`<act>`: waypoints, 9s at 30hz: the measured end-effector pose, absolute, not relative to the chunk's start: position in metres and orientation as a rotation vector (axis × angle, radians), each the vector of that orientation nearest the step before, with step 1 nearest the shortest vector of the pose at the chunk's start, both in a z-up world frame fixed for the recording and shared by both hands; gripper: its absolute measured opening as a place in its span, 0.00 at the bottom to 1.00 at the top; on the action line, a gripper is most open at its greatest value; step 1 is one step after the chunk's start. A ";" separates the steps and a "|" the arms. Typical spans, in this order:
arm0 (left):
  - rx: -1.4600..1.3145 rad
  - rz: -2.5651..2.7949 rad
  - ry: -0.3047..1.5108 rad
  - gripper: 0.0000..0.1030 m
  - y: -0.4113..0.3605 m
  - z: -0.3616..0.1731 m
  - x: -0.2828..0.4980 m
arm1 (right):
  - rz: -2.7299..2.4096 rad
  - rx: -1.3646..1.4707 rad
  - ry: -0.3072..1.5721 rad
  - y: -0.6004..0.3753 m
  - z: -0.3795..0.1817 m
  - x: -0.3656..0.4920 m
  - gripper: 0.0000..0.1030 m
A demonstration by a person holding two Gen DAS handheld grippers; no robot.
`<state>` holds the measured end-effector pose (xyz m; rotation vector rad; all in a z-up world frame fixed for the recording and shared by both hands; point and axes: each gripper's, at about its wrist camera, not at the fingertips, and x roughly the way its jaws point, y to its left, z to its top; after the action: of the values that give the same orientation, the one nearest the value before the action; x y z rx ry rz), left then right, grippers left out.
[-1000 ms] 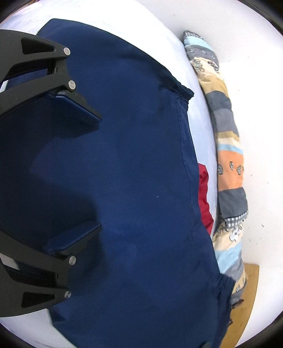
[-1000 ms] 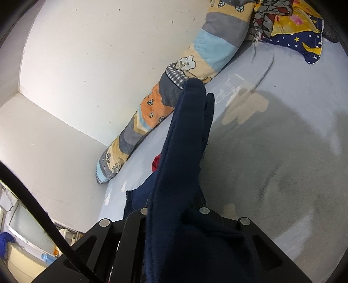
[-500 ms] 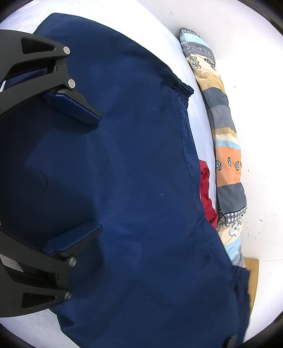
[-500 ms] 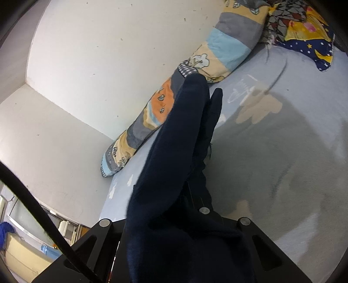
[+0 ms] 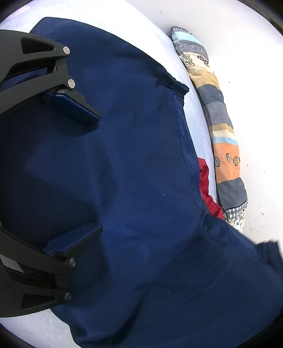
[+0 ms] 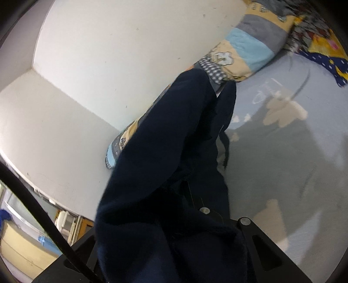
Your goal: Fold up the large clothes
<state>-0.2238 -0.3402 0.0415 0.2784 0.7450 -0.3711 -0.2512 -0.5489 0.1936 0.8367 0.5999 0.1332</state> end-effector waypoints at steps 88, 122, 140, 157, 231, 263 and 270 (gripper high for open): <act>-0.857 -0.716 1.076 0.81 -0.157 0.070 0.046 | 0.308 0.227 0.931 -0.368 0.126 -0.124 0.69; -0.789 -0.848 1.283 0.56 -0.141 0.050 0.021 | 0.390 0.381 0.950 -0.344 0.146 -0.083 0.69; -0.589 -0.699 1.289 0.35 -0.172 0.036 0.052 | 0.307 0.462 1.025 -0.358 0.125 -0.072 0.69; 0.050 -0.682 1.234 0.57 -0.156 0.068 -0.139 | 0.388 -0.221 1.116 -0.354 0.082 -0.193 0.47; 0.019 -0.229 1.072 0.75 -0.193 0.099 -0.200 | 0.186 0.135 1.060 -0.389 0.120 -0.175 0.31; 0.021 -0.037 0.968 0.90 -0.192 0.097 -0.252 | 0.179 0.147 0.875 -0.370 0.138 -0.244 0.57; 0.088 -0.020 1.007 0.90 -0.203 0.082 -0.246 | 0.167 0.204 1.031 -0.377 0.087 -0.225 0.58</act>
<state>-0.2462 -0.2029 0.0823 0.0882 1.0069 -0.0197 -0.2247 -0.3766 0.0872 0.2038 1.0313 0.1667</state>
